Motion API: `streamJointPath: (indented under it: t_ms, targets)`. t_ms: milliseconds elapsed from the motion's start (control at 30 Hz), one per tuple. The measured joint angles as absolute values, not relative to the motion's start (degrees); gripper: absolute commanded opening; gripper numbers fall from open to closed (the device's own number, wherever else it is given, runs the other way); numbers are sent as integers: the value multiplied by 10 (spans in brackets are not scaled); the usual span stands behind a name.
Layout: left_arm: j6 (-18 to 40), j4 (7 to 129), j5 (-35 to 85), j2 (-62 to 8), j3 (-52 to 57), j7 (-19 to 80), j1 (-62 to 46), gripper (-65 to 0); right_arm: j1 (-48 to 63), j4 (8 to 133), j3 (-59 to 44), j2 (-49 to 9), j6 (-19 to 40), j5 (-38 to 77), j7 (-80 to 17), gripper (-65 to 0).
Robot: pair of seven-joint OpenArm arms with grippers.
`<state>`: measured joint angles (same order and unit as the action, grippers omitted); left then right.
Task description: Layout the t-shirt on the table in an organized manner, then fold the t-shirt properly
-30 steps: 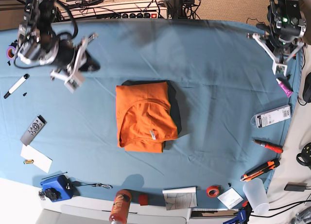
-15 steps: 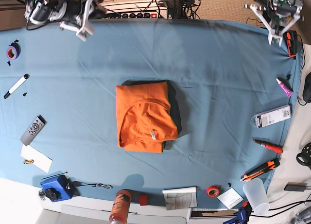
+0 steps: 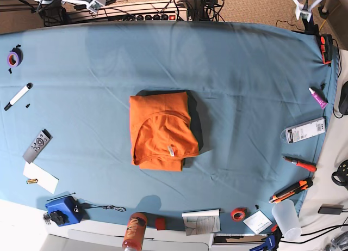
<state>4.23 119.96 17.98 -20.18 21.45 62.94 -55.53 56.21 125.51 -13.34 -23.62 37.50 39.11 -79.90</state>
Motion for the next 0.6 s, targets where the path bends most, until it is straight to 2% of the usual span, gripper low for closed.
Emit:
streamJointPath:
  t_ms: [267, 600]
  targets:
    - [102, 1114, 189, -146, 215, 614, -553, -650, 561, 1154, -133, -236, 374, 378, -778, -650]
    - [106, 952, 195, -148, 215, 583, -480, -650, 468, 970, -116, -236, 376, 350, -775, -650]
